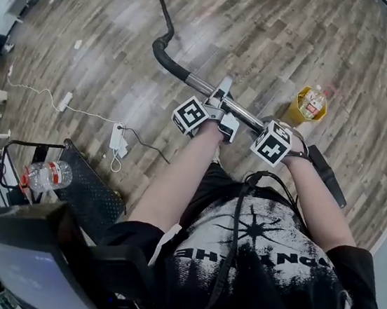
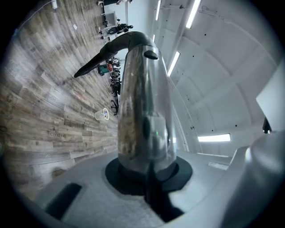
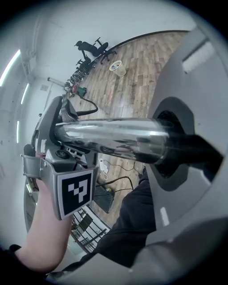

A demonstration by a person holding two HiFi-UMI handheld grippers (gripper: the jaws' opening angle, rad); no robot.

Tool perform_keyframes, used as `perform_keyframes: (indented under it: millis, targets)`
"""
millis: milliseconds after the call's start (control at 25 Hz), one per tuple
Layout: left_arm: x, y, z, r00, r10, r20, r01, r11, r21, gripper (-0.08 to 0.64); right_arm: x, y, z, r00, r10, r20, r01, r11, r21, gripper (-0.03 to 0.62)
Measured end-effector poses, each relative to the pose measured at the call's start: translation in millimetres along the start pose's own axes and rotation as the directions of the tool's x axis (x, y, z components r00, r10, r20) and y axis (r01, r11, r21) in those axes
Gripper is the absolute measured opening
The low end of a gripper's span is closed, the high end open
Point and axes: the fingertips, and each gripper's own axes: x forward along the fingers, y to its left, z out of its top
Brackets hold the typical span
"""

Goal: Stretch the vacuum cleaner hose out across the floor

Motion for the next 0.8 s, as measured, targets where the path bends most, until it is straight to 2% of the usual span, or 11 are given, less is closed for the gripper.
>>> perform_keyframes:
  millis: [160,320,520,800]
  targets:
    - [7.3,6.6,-36.9,0.998,0.015,-0.054,-0.015,1.000,-0.006,0.043,-2.0,6.0,-33.5,1.000,-0.008,-0.009,0.009,0.999,0.053,0.107]
    - [23.2,12.9,-63.2,0.993,0.026,-0.116,-0.029,0.999,-0.025,0.043,-5.0,-0.7,-56.5,0.998,-0.057,-0.037,0.061,0.993,0.104,0.107]
    - [34.2,32.4,-79.9,0.982,0.045,-0.184,-0.058,0.996,-0.070,0.043,0.6,-6.0,-69.5,0.988,-0.133,-0.075,0.144,0.977,0.159,0.114]
    - [40.5,68.1,-100.3,0.953,0.070,-0.296,-0.110,0.986,-0.123,0.043,18.4,-0.8,-84.6,0.971,-0.172,-0.169,0.210,0.948,0.241,0.113]
